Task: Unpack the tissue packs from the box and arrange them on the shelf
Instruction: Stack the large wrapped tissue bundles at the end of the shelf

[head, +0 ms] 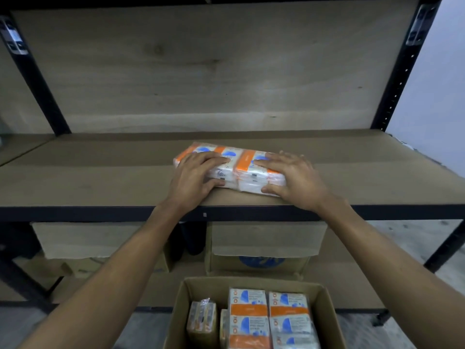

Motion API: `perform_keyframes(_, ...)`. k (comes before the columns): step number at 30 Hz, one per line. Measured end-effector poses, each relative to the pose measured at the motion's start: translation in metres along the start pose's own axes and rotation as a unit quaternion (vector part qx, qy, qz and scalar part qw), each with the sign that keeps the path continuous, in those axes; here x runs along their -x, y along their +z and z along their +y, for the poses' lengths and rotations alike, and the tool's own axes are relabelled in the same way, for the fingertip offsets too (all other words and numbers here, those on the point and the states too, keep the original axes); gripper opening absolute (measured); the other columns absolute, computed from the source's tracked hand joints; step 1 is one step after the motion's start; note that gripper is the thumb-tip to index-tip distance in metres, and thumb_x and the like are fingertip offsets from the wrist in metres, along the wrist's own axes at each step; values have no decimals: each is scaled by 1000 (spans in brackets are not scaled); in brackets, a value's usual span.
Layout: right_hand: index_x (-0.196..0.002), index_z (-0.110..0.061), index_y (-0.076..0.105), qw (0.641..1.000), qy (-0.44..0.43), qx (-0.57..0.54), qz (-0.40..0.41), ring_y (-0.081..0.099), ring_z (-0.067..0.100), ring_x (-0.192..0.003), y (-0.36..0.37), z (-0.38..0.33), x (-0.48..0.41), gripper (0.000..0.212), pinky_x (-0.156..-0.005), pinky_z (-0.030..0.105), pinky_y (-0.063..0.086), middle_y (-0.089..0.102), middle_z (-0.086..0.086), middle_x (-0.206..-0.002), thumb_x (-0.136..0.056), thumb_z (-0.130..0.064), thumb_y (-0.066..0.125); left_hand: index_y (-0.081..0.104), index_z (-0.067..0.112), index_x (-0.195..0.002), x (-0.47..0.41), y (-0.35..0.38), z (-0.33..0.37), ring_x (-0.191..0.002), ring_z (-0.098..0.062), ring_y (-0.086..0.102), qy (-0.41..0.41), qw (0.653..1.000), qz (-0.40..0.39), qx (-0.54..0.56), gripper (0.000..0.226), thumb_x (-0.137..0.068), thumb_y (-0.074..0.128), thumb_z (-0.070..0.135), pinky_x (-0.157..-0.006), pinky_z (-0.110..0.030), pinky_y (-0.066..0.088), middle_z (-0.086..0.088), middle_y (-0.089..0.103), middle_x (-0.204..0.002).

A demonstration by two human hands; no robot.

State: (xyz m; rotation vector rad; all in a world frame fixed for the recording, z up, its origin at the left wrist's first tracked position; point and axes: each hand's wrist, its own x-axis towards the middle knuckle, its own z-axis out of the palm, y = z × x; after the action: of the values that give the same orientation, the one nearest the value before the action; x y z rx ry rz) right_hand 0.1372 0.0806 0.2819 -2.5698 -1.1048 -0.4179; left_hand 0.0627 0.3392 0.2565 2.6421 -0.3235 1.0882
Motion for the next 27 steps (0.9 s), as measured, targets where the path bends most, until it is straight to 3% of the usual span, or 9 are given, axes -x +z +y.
perform_keyframes(5,-140,-44,41,998,3,-54,-37,27,17,-143,-9,5,-4,71,-116,45,18,38,-13,-151,-75,-60,64,60,23,-126,-2,4,-7,-119,-20,51,4,1000,-15,-3,51,-78,73,33,-105,-48,37,2,58,-130)
perform_keyframes(8,-136,-45,47,994,6,-99,-37,24,15,-144,-20,15,-7,66,-118,40,17,39,-14,-150,-76,-55,71,58,24,-129,0,5,-8,-129,-18,46,6,1000,-18,-23,52,-79,73,33,-115,-49,21,2,56,-135)
perform_keyframes(12,-136,-52,41,991,12,-113,-76,18,12,-146,-24,28,-6,75,-119,44,14,31,-17,-153,-66,-70,60,56,26,-132,1,6,-6,-140,-16,33,-12,1000,-15,-24,56,-80,75,32,-120,-41,3,3,52,-140)
perform_keyframes(14,-137,-49,43,989,18,-128,-67,26,12,-142,-17,30,-4,80,-118,41,19,34,-16,-152,-63,-77,56,55,27,-133,0,6,-7,-141,-15,31,-15,1000,-18,-21,58,-79,75,33,-120,-40,3,4,51,-141)
perform_keyframes(21,-132,-54,45,993,56,-101,12,32,14,-139,1,26,-1,72,-111,51,29,39,-21,-148,-66,-82,46,54,22,-134,1,3,-4,-138,-18,34,-10,1000,13,-24,66,-73,74,40,-118,-40,13,4,50,-142)
perform_keyframes(27,-134,-49,46,990,130,-11,59,31,16,-138,6,14,-1,62,-107,47,27,37,-17,-150,-78,-73,52,58,21,-127,3,3,2,-123,-21,49,-30,998,45,-19,49,-80,70,23,-110,-29,23,-1,57,-128)
